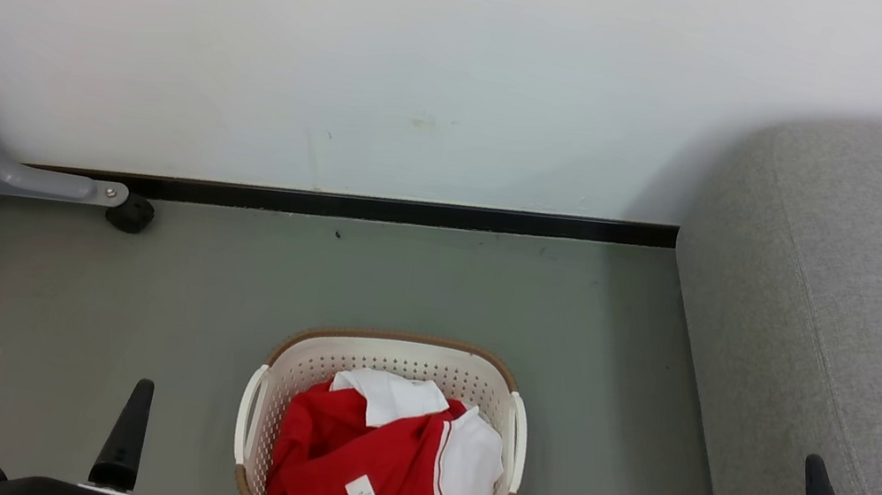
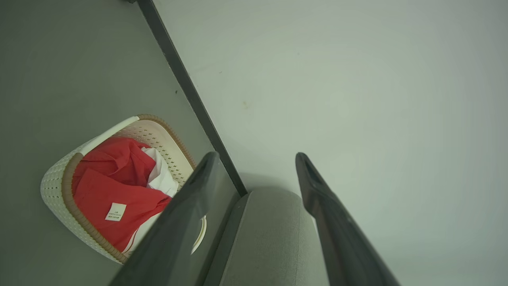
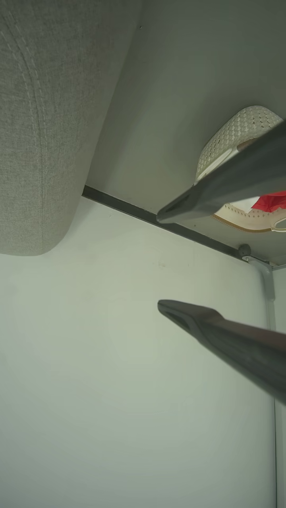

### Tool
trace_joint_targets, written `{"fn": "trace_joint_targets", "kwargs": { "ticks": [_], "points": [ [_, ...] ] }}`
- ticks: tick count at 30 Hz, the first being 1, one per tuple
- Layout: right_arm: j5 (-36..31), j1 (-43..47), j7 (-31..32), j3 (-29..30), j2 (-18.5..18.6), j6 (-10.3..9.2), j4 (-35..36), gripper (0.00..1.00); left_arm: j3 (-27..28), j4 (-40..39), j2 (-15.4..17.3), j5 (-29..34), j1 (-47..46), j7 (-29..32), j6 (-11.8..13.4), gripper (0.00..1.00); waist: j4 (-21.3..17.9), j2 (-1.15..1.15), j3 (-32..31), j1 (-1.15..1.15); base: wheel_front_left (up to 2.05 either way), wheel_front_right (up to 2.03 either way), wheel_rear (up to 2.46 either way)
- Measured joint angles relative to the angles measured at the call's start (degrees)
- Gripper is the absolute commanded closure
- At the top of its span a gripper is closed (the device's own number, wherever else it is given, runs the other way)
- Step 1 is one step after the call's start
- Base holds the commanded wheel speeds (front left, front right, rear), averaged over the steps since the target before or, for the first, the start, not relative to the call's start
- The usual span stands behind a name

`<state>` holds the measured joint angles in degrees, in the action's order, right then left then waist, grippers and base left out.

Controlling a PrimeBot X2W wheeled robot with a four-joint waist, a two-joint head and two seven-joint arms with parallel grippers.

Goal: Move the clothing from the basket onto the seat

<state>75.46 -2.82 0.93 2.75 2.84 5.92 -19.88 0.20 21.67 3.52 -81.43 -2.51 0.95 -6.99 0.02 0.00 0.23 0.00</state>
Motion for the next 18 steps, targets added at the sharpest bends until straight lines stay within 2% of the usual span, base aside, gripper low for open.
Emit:
{"fn": "trace_joint_targets", "kwargs": {
  "ticks": [7, 18],
  "points": [
    [-6.56, -0.38, -1.21, -1.8, 0.82, -0.96, 0.86, 0.0, -0.53, 0.1, 0.31, 4.71, -0.94, -1.16, 0.01, 0.0, -0.03, 0.0, -0.02, 0.0, 0.0, 0.0, 0.0],
    [-18.16, -1.71, -3.6, -6.3, 3.0, -1.38, 0.86, 0.0, -3.45, 0.93, 2.56, 16.33, -2.41, -3.66, 0.53, 0.0, -0.08, 0.0, -0.04, 0.0, 0.0, 0.0, 0.0]
  ]
}}
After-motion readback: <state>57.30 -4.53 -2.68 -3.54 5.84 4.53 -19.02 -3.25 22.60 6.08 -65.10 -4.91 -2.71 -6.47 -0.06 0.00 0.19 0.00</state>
